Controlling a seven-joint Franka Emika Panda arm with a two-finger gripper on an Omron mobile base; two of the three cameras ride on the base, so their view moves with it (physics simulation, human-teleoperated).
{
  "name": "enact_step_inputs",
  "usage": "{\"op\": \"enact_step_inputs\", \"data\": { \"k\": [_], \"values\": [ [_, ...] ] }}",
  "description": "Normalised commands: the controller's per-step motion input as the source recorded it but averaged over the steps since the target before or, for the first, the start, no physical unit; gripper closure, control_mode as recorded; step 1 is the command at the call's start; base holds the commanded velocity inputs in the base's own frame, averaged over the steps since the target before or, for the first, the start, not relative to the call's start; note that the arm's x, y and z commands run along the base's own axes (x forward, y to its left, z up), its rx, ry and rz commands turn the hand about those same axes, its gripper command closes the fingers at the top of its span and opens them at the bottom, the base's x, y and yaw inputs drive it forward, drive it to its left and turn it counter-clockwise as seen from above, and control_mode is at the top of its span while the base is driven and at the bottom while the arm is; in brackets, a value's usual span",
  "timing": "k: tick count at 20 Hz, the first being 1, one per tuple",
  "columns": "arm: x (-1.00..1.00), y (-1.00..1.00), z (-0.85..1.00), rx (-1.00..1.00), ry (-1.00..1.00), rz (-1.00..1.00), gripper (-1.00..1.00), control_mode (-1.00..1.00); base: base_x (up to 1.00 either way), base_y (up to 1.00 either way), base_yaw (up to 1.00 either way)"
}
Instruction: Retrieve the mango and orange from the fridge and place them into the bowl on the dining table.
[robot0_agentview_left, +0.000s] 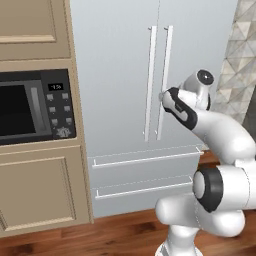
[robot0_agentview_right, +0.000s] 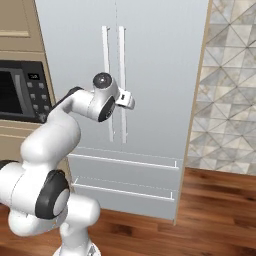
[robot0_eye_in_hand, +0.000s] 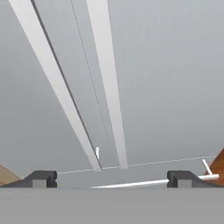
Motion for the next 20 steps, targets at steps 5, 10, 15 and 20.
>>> {"op": "enact_step_inputs", "data": {
  "k": [5, 10, 15, 20],
  "values": [
    [0.49, -0.09, 0.00, 0.00, -0.08, 0.00, -1.00, -1.00, 0.00, 0.00, 0.00],
    [0.40, -0.05, 0.00, 0.00, -0.11, 0.00, -1.00, -1.00, 0.00, 0.00, 0.00],
    [0.44, -0.03, 0.00, 0.00, -0.10, 0.00, -1.00, -1.00, 0.00, 0.00, 0.00],
    [0.46, -0.07, 0.00, 0.00, -0.02, 0.00, -1.00, -1.00, 0.00, 0.00, 0.00]
  ]
}}
